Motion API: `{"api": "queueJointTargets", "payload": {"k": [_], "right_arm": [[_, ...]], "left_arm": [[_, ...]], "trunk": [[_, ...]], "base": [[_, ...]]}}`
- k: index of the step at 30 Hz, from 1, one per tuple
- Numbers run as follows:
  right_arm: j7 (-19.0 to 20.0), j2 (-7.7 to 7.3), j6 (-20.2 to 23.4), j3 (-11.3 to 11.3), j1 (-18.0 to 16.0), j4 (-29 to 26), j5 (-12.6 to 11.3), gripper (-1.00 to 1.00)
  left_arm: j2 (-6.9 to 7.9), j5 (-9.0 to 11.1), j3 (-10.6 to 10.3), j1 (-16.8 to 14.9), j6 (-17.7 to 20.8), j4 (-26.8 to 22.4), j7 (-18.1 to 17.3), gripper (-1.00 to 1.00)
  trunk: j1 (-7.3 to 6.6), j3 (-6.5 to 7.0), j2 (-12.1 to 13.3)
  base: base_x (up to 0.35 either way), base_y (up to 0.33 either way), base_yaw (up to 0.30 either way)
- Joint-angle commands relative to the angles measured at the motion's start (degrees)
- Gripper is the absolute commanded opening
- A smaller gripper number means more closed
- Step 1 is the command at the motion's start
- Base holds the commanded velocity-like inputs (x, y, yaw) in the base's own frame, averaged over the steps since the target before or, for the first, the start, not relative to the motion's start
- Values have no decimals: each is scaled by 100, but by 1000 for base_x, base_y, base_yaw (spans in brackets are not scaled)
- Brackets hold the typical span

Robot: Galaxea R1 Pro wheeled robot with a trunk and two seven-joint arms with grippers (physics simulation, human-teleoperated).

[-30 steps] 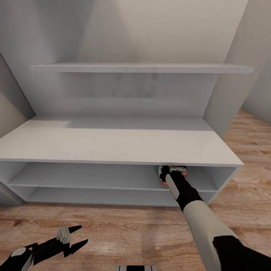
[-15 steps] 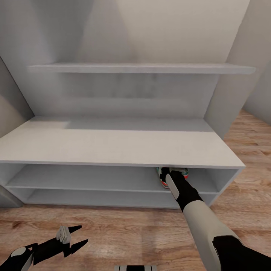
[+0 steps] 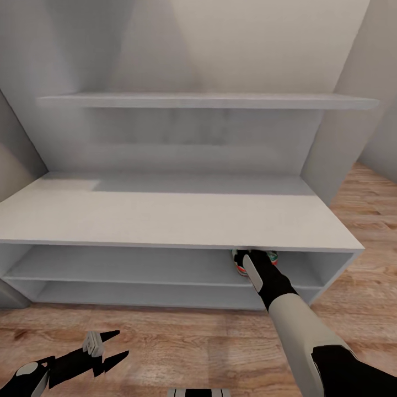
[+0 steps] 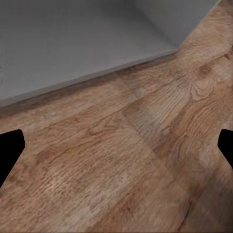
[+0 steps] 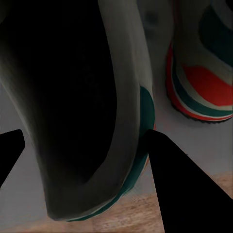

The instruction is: Pick up the two gym shoes and the two sandals from the corridor floor and place them onto the hallstand (shoe rack) in the corridor, making sure they are on the rack and not on the floor. Arrange them so the two gym shoes are next to each other and the two sandals are next to each other.

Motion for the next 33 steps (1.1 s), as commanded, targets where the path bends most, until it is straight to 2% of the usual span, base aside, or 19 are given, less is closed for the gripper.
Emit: {"api": "queueJointTargets", "payload": {"k": [1, 8, 9, 23, 33], "right_arm": [[-48, -2, 10, 2, 2, 52, -43, -100], [-48, -27, 7, 0, 2, 50, -48, -100], [-48, -31, 5, 0, 2, 47, -49, 100], [-48, -65, 1, -7, 2, 43, -58, 100], [-48, -66, 1, -6, 2, 43, -58, 100]], "left_arm": [[-3, -51, 48, -5, -30, -1, -23, 100], [-3, -47, 48, -5, -33, -1, -23, 100], [-3, -45, 48, -5, -35, -1, -25, 100], [3, -51, 48, -5, -39, -1, -32, 100], [4, -49, 48, -5, -39, -1, -40, 100]], "trunk": [[2, -6, 0], [2, -6, 0], [2, -6, 0], [2, -6, 0], [2, -6, 0]], "base": [[74, 0, 0], [15, 0, 0], [1, 0, 0], [-3, 0, 0], [-295, 0, 0]]}}
